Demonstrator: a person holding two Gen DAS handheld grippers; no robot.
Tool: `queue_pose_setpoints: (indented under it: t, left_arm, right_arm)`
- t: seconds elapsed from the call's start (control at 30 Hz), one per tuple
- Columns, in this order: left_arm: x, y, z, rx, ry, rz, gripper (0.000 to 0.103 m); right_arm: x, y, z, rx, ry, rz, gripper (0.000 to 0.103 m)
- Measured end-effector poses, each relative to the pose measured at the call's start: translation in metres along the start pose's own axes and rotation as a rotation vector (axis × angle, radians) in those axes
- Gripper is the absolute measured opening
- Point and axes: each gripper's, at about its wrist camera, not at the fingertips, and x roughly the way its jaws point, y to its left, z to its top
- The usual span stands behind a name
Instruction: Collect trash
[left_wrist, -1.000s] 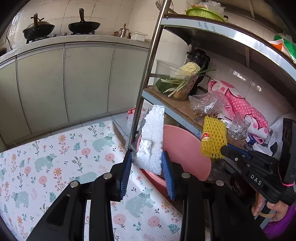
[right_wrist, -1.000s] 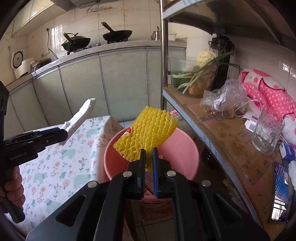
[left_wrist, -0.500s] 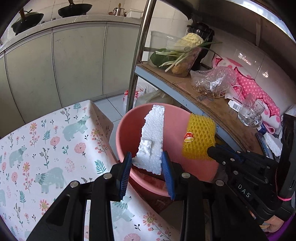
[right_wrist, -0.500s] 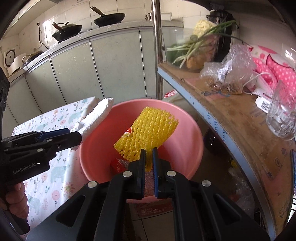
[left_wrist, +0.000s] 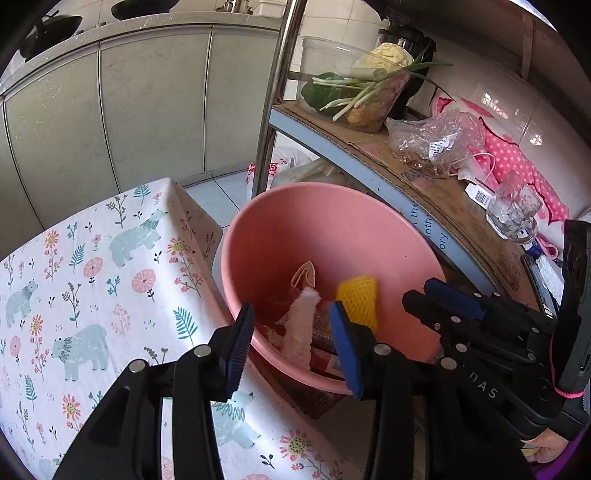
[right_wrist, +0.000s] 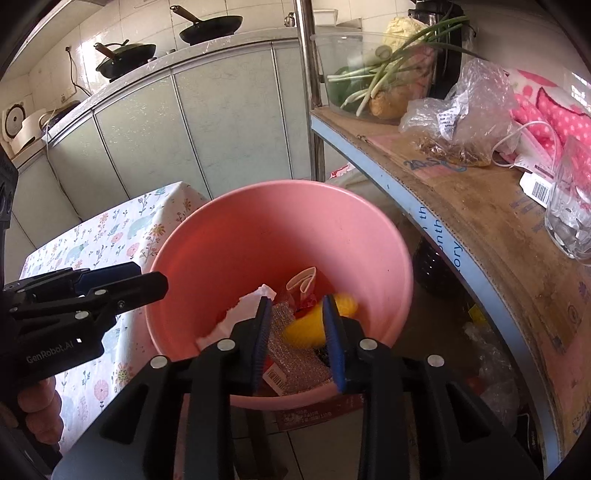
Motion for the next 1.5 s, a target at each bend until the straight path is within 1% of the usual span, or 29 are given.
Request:
queue_pose_setpoints:
  t: [0.1, 0.2, 0.23, 0.27, 0.43, 0.57, 0.63, 0.77, 1.03, 1.5]
  left_arm:
    - [-0.007, 0.000, 0.001, -0.003, -0.012, -0.004, 0.044]
    - [-0.015, -0.004, 0.002, 0.023, -0.031, 0.005, 0.045]
    - [-0.018, -0.006, 0.002, 0.034, -0.039, 0.008, 0.045]
    - [-0.021, -0.008, 0.003, 0.040, -0.047, 0.012, 0.045]
    - [-0.041, -0.015, 0.004, 0.061, -0.090, 0.013, 0.046]
    - [-0.056, -0.019, 0.003, 0.068, -0.115, 0.019, 0.046]
    - [-0.064, -0.020, 0.003, 0.061, -0.127, 0.019, 0.046]
    - [-0.077, -0.022, 0.002, 0.062, -0.153, 0.027, 0.046]
    - [-0.102, -0.023, 0.000, 0.047, -0.202, 0.017, 0.046]
    - [-0.131, -0.018, -0.002, 0.042, -0.271, 0.007, 0.046]
  right_arm:
    - [-0.005, 0.002, 0.001, 0.000, -0.009, 0.003, 0.029]
    - [-0.013, 0.006, 0.002, -0.004, -0.021, 0.000, 0.030]
    - [-0.016, 0.007, 0.001, -0.005, -0.024, -0.001, 0.033]
    - [-0.020, 0.008, 0.001, -0.006, -0.031, -0.001, 0.039]
    - [-0.041, 0.019, 0.001, -0.011, -0.062, 0.003, 0.042]
    - [-0.058, 0.028, 0.001, -0.008, -0.090, -0.009, 0.046]
    - [-0.065, 0.032, 0.001, -0.001, -0.101, -0.017, 0.051]
    - [-0.073, 0.037, -0.002, -0.005, -0.104, -0.047, 0.055]
    - [-0.088, 0.046, -0.003, -0.025, -0.134, -0.080, 0.056]
    - [-0.099, 0.060, 0.000, -0.062, -0.149, -0.088, 0.057]
